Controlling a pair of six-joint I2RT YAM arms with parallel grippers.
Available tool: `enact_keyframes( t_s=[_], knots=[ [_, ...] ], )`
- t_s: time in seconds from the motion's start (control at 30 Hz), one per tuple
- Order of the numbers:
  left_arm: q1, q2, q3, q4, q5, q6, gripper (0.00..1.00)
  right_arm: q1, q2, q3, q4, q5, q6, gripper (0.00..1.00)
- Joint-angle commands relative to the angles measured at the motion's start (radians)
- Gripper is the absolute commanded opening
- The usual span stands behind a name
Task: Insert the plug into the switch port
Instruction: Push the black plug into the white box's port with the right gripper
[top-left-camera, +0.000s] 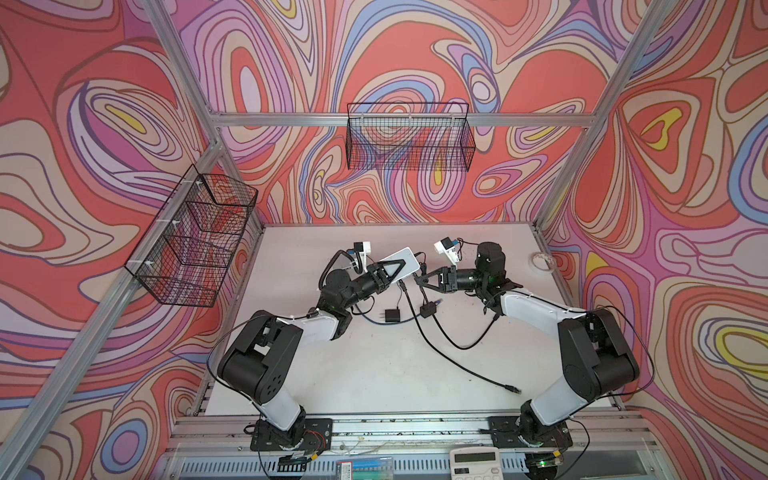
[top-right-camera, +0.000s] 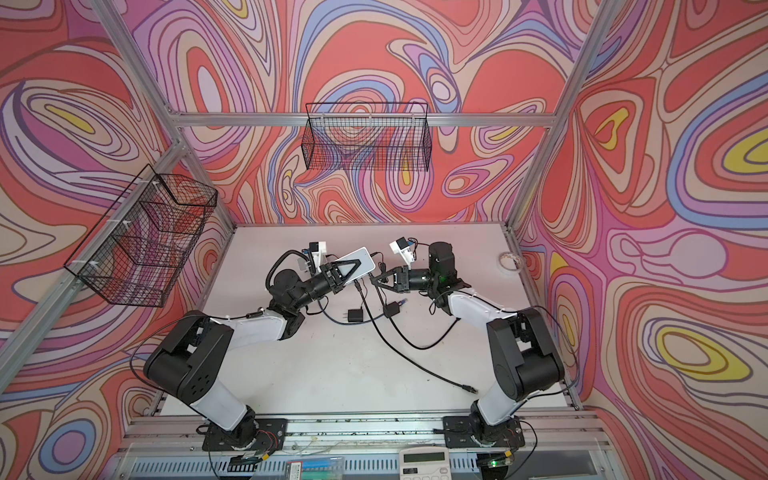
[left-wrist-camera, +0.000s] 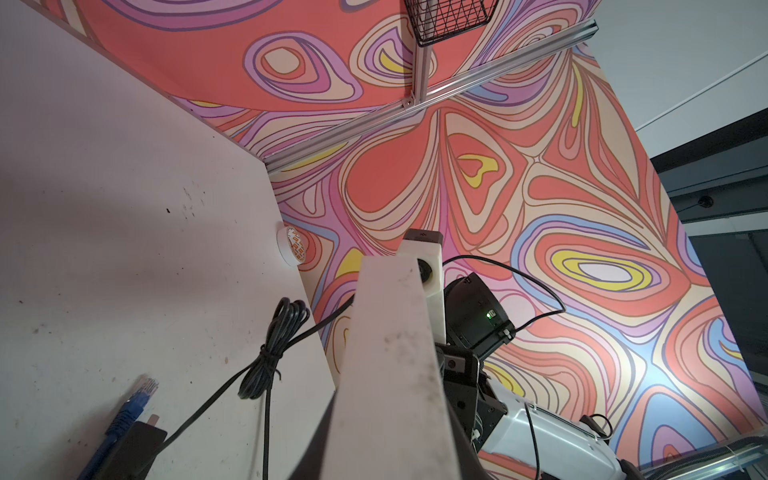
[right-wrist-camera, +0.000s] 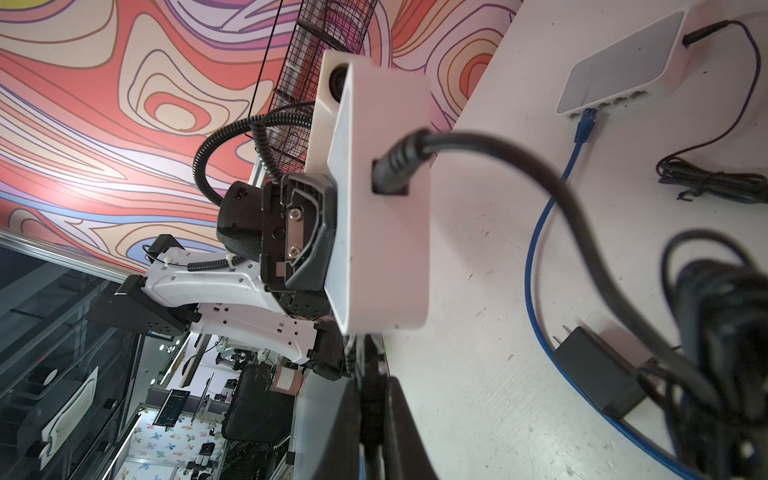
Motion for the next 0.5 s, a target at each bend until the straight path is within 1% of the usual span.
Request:
enact_keyframes(
  t_s=[0.0,0.1,0.23,0.33,0.4,0.47],
  knots=[
    [-0.105,-0.001,-0.010,-0.175,0.252,0.064,0.00,-0.016,-0.035,0.095,0.123,0.147,-0.001,0.00],
    [-0.105,0.003,-0.017,-0.172,0.310,0.062,0.00,-0.034,-0.025,0.140,0.076,0.134,-0.020,0.00],
    [-0.105,0.002,-0.033,-0.179,0.344,0.068,0.00,-0.057,-0.003,0.173,0.049,0.102,-0.026,0.00],
    [-0.107,0.008,-0.031,-0.187,0.368,0.071,0.00,-0.065,0.004,0.166,0.088,0.075,0.000,0.00],
    [-0.107,0.024,-0.020,-0.192,0.387,0.070,0.00,-0.061,0.013,0.161,0.154,0.041,0.048,0.00],
    [-0.107,0.048,-0.006,-0.177,0.404,0.061,0.00,-0.053,0.016,0.165,0.153,0.007,0.049,0.00]
  ],
)
